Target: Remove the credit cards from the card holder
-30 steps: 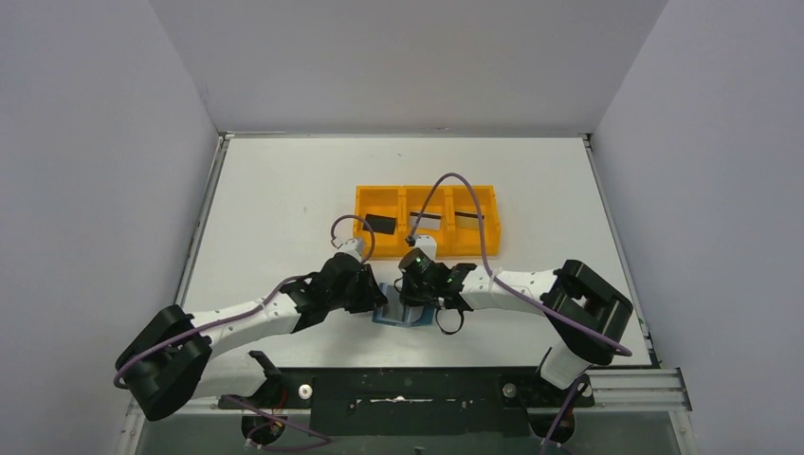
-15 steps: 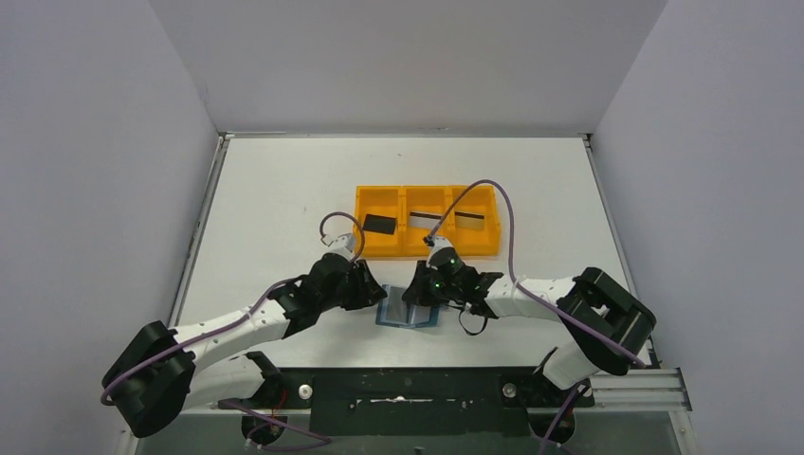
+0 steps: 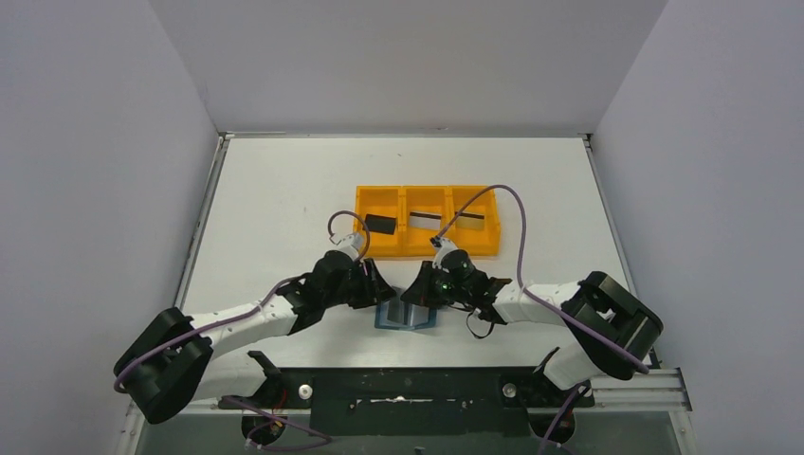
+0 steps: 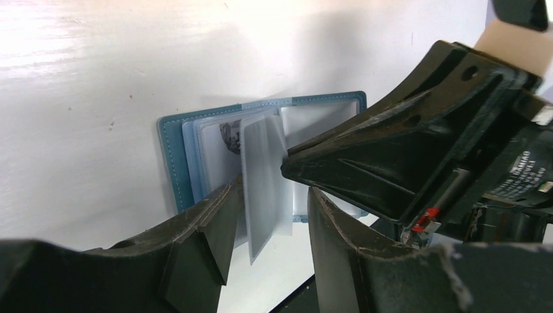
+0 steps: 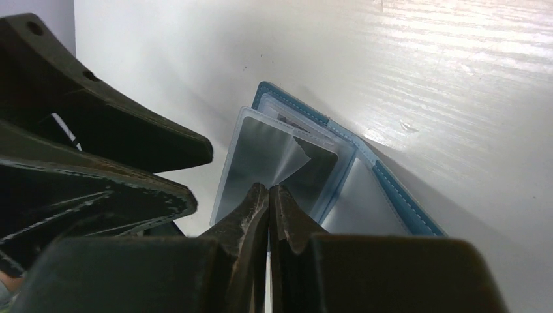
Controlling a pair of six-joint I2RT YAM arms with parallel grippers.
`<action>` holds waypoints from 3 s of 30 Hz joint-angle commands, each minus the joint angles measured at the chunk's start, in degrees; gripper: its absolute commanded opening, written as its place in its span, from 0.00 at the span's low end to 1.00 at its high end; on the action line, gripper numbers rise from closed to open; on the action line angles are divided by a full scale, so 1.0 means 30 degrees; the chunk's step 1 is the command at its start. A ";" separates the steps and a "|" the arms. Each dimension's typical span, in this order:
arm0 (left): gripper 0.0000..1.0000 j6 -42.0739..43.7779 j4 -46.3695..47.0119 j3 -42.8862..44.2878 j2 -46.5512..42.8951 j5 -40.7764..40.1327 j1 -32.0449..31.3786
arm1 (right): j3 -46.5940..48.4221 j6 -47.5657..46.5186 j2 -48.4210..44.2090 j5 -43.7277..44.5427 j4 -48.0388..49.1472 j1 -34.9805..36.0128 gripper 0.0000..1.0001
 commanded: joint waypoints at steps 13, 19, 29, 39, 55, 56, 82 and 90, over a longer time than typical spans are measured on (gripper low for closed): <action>0.31 -0.0003 0.4318 0.0192 0.3251 0.4123 0.0226 | -0.0630 0.0452 -0.0727 -0.0410 0.2053 -0.0557 0.00; 0.10 0.0162 0.3475 0.0671 0.3845 0.3399 0.0226 | -0.0225 0.0118 -0.1456 0.0789 -0.0306 -0.0652 0.10; 0.00 0.3612 -0.4514 0.3929 0.2982 -0.0825 0.0232 | 0.1177 -0.1554 -0.3017 0.2669 -0.4883 -0.0630 0.45; 0.05 0.4185 -0.8351 0.7596 0.4810 -0.3207 -0.0970 | 0.0951 -0.0297 -0.1033 0.3033 -0.3305 -0.0589 0.29; 0.38 0.3557 -0.2862 0.7199 0.6741 0.1932 -0.1557 | -0.0148 0.0577 -0.2446 0.4390 -0.3367 -0.0594 0.25; 0.38 0.3508 -0.2760 0.7088 0.6780 0.1915 -0.1553 | -0.0258 0.0654 -0.2837 0.4815 -0.3532 -0.0590 0.26; 0.43 0.2933 -0.3873 0.4168 0.2373 -0.1077 0.0383 | 0.4088 -0.0435 -0.0312 0.6757 -0.9169 0.0593 0.31; 0.44 0.2738 -0.2168 0.3493 0.2234 0.1048 0.1041 | 0.3890 -0.0501 0.1315 0.7067 -0.8535 0.1534 0.16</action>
